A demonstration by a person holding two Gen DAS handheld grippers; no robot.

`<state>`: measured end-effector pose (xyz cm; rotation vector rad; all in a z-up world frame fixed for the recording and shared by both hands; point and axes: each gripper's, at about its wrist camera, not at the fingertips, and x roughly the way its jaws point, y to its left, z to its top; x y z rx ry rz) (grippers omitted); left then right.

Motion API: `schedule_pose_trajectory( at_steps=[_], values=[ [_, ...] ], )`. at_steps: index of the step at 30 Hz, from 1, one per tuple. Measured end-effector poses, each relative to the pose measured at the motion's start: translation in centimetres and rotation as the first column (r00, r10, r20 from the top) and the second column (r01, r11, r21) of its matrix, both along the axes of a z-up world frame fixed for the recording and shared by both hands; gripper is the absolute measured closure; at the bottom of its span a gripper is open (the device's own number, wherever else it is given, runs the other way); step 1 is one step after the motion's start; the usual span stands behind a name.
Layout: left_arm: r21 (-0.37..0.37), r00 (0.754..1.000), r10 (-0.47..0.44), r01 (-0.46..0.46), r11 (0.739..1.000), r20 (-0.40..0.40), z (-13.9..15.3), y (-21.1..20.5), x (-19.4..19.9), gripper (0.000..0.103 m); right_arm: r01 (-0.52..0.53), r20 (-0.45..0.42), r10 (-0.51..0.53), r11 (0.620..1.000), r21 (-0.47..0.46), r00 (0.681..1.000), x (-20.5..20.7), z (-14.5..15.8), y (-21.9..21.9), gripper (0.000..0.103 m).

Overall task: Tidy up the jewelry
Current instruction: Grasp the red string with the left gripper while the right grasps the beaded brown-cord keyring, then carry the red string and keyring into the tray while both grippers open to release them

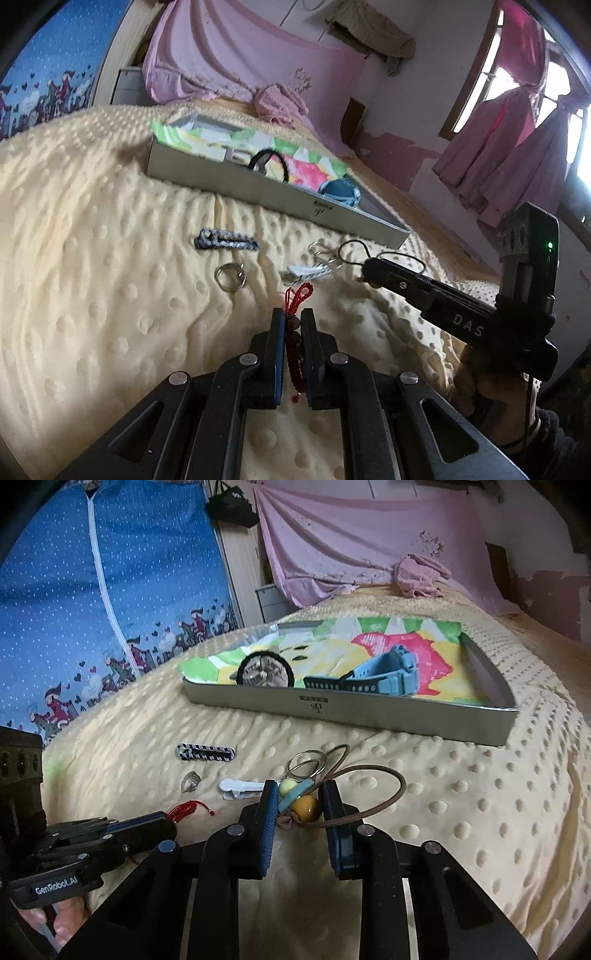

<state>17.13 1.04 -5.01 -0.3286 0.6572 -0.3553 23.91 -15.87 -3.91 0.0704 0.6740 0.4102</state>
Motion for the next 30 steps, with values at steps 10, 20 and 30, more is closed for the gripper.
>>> schedule_pose_trajectory(
  at_steps=[10, 20, 30],
  values=[
    [0.017, 0.997, -0.003, 0.002, 1.000, 0.077, 3.1, -0.3, -0.1, 0.095, 0.013, 0.108, -0.015, 1.000, 0.022, 0.994, -2.2, 2.6, -1.8, 0.081],
    [0.001, 0.995, -0.034, 0.034, 0.999, 0.091, 5.1, 0.3, 0.1, 0.095, 0.027, 0.117, -0.033, 0.998, 0.052, 0.993, -2.2, 3.1, -2.9, 0.081],
    [0.023, 0.989, 0.009, -0.013, 1.000, 0.151, 7.3, 0.7, 3.3, 0.095, 0.023, 0.147, -0.029, 0.999, 0.043, 0.989, -0.5, 3.8, -2.4, 0.081]
  ],
)
